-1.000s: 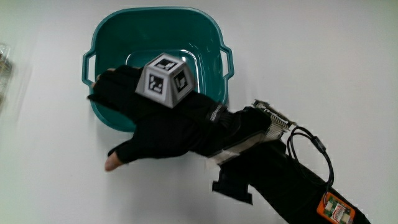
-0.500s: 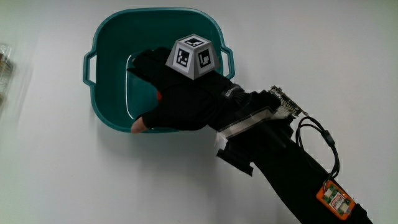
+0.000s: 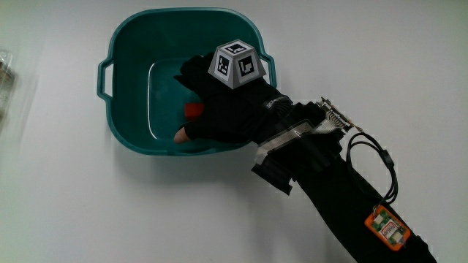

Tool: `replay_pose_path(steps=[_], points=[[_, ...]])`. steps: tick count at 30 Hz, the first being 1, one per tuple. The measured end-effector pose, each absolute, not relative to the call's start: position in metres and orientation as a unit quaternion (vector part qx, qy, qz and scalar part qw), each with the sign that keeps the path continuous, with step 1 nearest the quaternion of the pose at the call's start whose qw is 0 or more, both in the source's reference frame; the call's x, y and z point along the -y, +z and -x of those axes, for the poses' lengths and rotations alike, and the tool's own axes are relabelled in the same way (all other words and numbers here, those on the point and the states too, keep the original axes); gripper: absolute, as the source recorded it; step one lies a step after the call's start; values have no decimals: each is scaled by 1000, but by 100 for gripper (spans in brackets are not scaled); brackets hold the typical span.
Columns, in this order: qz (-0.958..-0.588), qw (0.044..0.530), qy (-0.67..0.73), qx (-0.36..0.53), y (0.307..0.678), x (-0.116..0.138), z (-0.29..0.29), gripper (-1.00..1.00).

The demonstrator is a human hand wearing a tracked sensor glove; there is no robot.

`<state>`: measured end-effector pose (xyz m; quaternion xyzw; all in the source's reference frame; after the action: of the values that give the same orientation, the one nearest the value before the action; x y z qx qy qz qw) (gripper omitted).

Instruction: Pick red block

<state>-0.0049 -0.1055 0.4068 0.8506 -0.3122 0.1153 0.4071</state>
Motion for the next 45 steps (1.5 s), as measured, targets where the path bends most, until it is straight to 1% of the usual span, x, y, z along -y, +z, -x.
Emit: replay_pose_path(steps=[7,9,12,18,20,24,36,39,45], points=[[-857,411,70,303,417,105,7,0],[-865,401,37,301,420,104,8,0],[-860,416,32,295,424,104,9,0],[-854,430,28,291,426,106,8,0],[-861,421,17,286,425,105,9,0],[-860,421,12,289,425,104,11,0],[-863,413,7,289,428,104,11,24],[-869,402,9,290,425,104,11,31],[-867,403,7,294,426,104,13,43]])
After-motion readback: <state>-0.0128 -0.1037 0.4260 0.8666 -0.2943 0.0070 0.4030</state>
